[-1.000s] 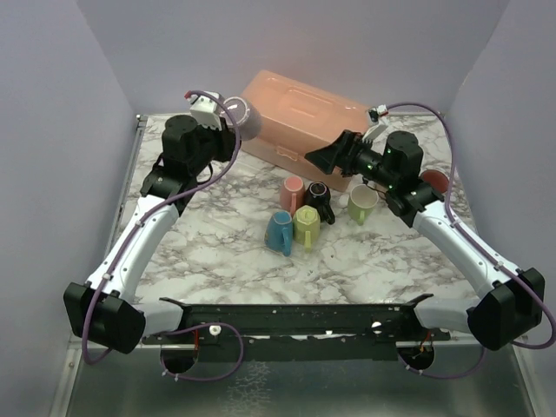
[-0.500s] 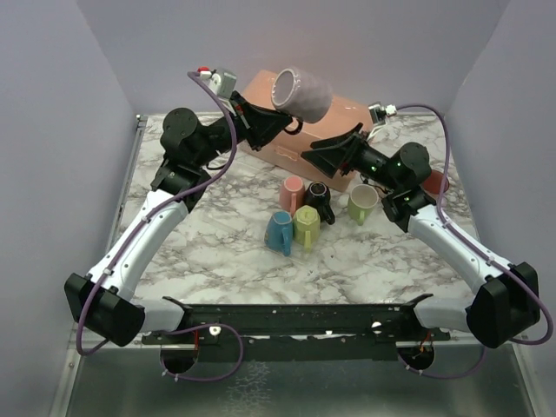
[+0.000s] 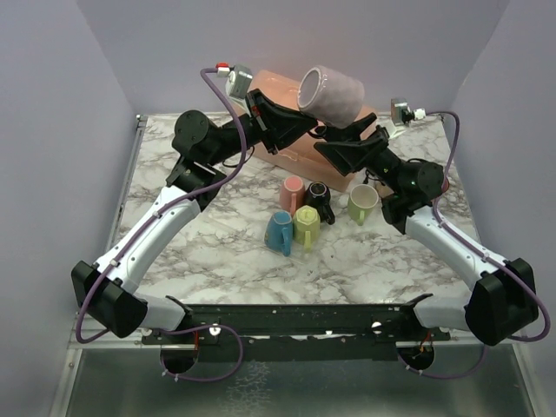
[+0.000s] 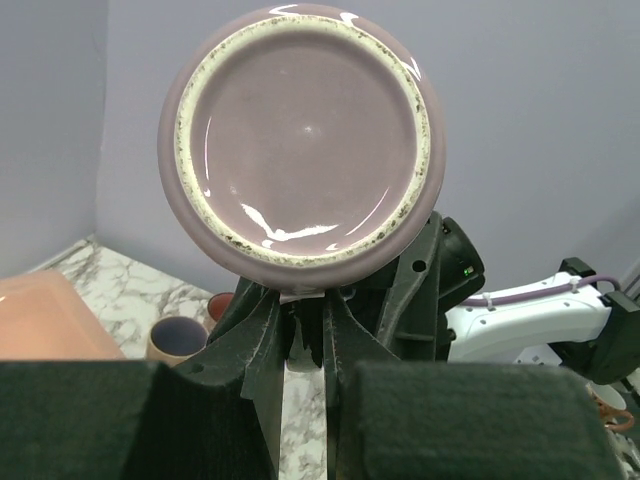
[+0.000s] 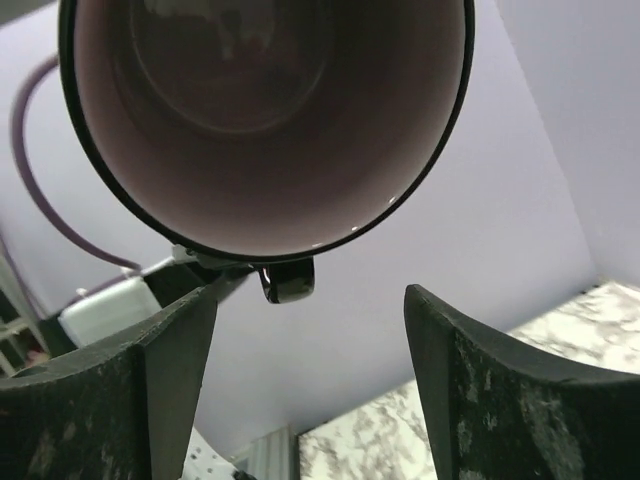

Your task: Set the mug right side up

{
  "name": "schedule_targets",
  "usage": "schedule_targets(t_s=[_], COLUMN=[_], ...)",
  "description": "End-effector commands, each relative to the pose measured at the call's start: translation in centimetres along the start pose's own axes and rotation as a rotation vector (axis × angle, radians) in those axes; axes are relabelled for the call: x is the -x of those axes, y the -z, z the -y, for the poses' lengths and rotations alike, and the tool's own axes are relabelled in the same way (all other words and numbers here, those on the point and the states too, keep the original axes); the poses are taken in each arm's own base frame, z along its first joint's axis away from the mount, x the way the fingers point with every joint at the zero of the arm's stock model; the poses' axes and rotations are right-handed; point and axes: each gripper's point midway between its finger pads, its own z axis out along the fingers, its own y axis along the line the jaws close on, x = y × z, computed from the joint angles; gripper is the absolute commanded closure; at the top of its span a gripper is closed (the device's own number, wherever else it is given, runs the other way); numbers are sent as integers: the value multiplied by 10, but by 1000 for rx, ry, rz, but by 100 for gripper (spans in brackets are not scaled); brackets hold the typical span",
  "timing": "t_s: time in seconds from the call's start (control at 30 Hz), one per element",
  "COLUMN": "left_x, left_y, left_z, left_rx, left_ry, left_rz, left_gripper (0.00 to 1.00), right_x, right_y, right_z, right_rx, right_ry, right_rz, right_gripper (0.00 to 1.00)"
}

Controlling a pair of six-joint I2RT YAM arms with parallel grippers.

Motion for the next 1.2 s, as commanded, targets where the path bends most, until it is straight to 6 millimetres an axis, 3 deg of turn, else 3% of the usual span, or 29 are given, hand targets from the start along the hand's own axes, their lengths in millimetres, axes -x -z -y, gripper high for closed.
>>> schedule_targets(t_s=[0.0,0.4,0.7,0.87,1.17], left_x=[37,33,27,23,15], left_y=[-5,-8,-9,-10,-13], left_z=[40,51,52,52,50], left_rx=[-128,-170,-180,-182,-179], left_ry=[-66,-36,-14,-7,19], left_rz=[113,119,121,120,121], left_gripper=[100,100,100,100,100], right_x=[19,46,56,63,69], right_y=[-4,-11,-17,-21,-26], right_z=[-14,-21,-31,-35,-41], right_rx=[53,61,117,144,189], right_ry=[-48,-104,-166,-185,-179], right_rz=[92,187,213,225,238], right_gripper=[23,39,48,58,65])
